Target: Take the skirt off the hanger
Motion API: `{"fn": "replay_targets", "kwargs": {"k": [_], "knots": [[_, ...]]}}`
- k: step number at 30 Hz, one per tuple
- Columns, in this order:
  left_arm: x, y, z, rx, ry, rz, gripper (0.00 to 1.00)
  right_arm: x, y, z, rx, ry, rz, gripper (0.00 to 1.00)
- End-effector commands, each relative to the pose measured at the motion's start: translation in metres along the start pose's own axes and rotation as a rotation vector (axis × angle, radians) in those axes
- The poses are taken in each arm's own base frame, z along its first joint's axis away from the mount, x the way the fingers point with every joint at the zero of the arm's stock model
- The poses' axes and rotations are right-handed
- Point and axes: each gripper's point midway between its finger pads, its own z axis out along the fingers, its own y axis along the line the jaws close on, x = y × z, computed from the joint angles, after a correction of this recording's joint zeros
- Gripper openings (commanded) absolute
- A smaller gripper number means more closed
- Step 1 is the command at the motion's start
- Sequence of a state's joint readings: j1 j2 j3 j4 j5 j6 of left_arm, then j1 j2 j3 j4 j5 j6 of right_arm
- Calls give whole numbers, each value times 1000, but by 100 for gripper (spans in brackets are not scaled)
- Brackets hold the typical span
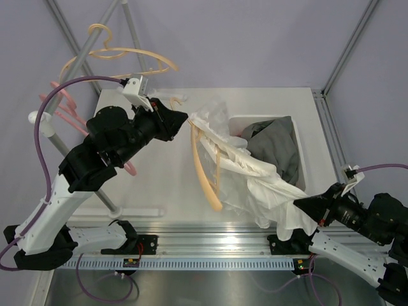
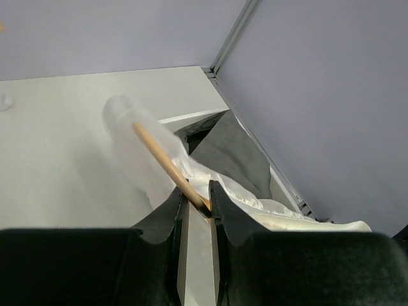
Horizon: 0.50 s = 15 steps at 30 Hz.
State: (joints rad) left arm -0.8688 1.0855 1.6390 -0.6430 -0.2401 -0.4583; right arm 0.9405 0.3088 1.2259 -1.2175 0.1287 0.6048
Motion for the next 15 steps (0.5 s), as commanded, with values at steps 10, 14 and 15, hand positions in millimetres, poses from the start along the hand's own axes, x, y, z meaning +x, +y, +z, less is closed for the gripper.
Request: {"fn": "replay_targets", "kwargs": {"k": [10, 14, 15], "knots": [[-50, -70, -36, 368, -116, -140, 0, -20, 42, 105, -72, -1, -100, 0], [-57, -91, -61, 499, -111, -185, 0, -40, 51, 151, -18, 6, -203, 0], [-57, -93, -64, 513, -105, -187, 0, -47, 52, 157, -7, -6, -224, 0]]}}
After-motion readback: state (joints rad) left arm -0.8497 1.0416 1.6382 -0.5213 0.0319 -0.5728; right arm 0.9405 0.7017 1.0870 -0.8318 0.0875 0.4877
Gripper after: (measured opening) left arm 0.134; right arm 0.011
